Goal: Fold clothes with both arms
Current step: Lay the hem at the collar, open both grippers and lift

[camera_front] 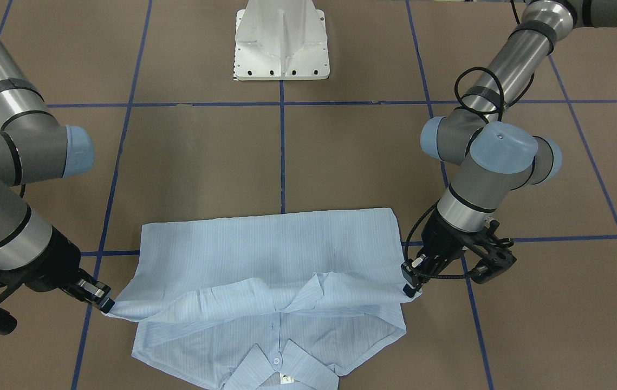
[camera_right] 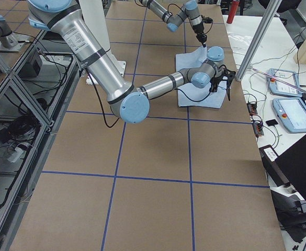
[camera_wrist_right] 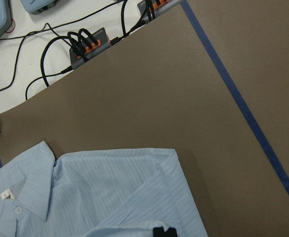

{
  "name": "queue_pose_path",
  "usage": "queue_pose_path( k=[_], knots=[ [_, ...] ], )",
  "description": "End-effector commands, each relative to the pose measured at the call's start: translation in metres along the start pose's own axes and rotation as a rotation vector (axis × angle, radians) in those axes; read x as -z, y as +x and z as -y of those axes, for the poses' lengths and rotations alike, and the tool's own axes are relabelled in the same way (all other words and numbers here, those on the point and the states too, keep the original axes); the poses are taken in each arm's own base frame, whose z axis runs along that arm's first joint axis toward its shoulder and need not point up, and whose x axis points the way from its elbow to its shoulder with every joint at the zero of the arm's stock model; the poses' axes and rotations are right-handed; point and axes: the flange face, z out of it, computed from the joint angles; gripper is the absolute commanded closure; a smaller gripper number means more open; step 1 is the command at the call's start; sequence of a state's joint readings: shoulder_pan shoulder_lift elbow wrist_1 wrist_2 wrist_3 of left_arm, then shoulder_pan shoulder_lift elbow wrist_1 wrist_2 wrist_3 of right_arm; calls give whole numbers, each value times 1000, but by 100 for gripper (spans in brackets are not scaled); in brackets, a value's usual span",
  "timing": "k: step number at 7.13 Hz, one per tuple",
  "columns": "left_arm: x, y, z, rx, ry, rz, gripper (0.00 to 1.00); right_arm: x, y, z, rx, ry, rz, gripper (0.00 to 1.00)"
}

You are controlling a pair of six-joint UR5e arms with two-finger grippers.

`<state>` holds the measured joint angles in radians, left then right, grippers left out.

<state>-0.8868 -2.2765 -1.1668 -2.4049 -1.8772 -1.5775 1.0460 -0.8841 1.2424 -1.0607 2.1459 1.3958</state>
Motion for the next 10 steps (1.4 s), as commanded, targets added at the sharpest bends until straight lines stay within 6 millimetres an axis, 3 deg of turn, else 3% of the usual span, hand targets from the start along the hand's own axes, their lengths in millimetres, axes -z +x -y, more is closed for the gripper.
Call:
queue_pose_path(
  k=[1, 5, 6, 7, 10],
  knots=[
    [-14, 4, 7, -3, 2, -5, 100, -7, -16, 10, -1, 4, -3, 100],
    [-15, 5, 6, -4, 1, -7, 100, -15, -20, 5, 1, -4, -9, 100],
    [-15, 5, 6, -2, 2, -7, 60, -16, -17, 5, 2, -4, -7, 74],
    [-15, 6, 3, -6, 1, -9, 1, -25, -14, -2, 18, 17, -11, 1],
    [-11, 6, 5, -10, 2, -13, 0, -30, 2, -1, 66, 48, -7, 0]
  ],
)
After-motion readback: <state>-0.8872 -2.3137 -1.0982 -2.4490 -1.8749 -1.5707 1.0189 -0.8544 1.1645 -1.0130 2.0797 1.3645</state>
